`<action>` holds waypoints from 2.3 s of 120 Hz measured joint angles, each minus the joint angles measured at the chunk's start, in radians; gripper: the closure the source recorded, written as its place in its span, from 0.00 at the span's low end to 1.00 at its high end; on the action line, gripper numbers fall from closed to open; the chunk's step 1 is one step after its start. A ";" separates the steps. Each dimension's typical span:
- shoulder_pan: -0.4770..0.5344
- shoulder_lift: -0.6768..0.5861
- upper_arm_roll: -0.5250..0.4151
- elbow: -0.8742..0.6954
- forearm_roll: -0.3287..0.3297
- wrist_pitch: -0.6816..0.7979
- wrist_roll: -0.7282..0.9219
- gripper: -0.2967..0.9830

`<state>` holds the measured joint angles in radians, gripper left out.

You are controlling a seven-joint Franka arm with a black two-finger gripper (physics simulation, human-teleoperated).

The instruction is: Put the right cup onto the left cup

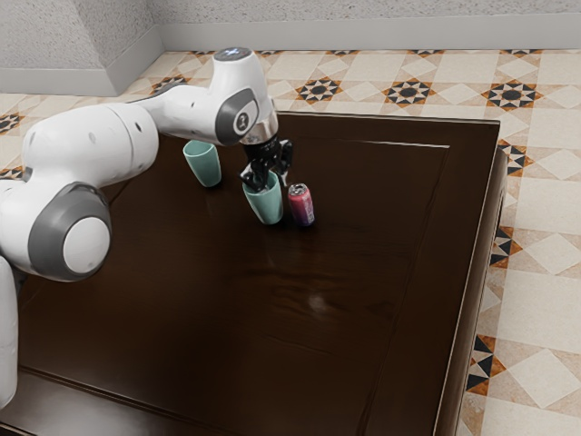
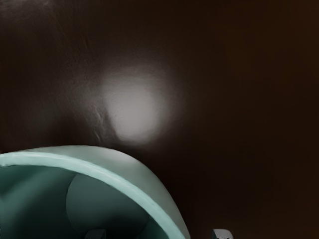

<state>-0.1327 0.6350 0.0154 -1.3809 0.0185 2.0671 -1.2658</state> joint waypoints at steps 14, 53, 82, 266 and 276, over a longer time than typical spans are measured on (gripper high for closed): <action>0.003 -0.002 0.000 -0.001 -0.001 -0.002 -0.069 0.73; 0.002 -0.037 0.020 0.016 0.025 -0.066 -0.176 0.82; 0.059 -0.020 0.038 0.186 0.073 -0.237 -0.119 0.82; 0.235 0.392 -0.060 0.847 0.217 -0.300 0.378 0.65; 0.235 0.392 -0.060 0.847 0.215 -0.302 0.382 0.52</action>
<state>0.1027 1.0268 -0.0444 -0.5337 0.2330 1.7646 -0.8836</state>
